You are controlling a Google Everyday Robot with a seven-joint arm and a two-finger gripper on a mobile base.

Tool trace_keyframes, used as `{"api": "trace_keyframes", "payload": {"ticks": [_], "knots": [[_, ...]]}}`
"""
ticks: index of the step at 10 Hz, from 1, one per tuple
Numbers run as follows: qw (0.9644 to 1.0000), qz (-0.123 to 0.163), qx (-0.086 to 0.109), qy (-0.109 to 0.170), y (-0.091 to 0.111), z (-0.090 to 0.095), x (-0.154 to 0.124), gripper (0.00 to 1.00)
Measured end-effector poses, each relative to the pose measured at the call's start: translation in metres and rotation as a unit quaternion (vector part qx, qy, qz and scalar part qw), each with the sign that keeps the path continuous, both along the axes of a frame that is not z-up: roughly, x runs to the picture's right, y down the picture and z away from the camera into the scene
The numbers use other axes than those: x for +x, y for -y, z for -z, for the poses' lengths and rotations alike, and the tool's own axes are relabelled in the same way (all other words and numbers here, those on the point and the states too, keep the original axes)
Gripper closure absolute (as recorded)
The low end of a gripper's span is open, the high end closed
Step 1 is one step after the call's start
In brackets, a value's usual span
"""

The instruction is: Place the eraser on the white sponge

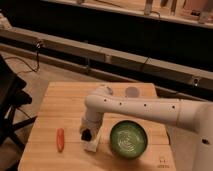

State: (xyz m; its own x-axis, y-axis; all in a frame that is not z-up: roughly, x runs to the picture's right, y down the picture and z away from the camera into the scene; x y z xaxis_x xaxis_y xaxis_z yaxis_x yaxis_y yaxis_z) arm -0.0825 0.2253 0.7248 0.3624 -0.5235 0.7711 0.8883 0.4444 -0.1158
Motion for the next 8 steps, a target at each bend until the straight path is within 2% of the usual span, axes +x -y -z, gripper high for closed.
{"api": "trace_keyframes", "payload": {"ticks": [1,2,3,4,5,8], "knots": [[1.0000,-0.001,0.000,-0.001,0.0001,-0.0007,0.0010,0.52],[1.0000,0.000,0.000,0.000,-0.0012,-0.0016,0.0017,0.50],[1.0000,0.000,0.001,0.001,-0.0021,-0.0023,0.0019,0.54],[1.0000,0.000,0.001,0.000,-0.0029,-0.0033,0.0027,0.65],[1.0000,0.000,0.002,0.001,-0.0033,-0.0038,0.0028,0.71],[1.0000,0.000,0.003,0.000,-0.0047,-0.0046,0.0049,0.73]]}}
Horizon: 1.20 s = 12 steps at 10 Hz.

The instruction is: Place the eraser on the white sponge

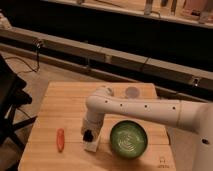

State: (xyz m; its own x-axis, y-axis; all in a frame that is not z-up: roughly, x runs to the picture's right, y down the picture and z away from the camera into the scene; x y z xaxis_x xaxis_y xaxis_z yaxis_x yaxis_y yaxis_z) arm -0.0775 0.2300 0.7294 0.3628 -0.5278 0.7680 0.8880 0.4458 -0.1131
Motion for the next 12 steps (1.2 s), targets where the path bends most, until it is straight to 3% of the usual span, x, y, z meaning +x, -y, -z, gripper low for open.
{"api": "trace_keyframes", "payload": {"ticks": [12], "knots": [[1.0000,-0.005,0.007,-0.003,-0.0056,-0.0069,0.0076,0.73]]}}
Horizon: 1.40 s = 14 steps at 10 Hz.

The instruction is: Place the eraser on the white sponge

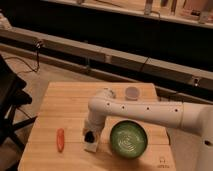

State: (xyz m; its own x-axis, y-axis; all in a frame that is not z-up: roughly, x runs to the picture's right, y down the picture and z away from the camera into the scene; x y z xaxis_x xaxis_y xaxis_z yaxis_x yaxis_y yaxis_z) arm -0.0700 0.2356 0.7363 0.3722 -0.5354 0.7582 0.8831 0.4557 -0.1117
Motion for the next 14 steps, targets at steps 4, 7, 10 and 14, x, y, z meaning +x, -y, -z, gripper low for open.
{"api": "trace_keyframes", "payload": {"ticks": [4,7,10,14], "knots": [[1.0000,-0.001,0.003,-0.001,-0.0004,-0.0037,0.0025,0.66],[1.0000,-0.003,0.005,-0.001,-0.0007,-0.0060,0.0040,0.52],[1.0000,-0.004,0.006,-0.001,-0.0010,-0.0079,0.0042,0.29],[0.9999,-0.006,0.008,-0.003,-0.0023,-0.0097,0.0059,0.53]]}}
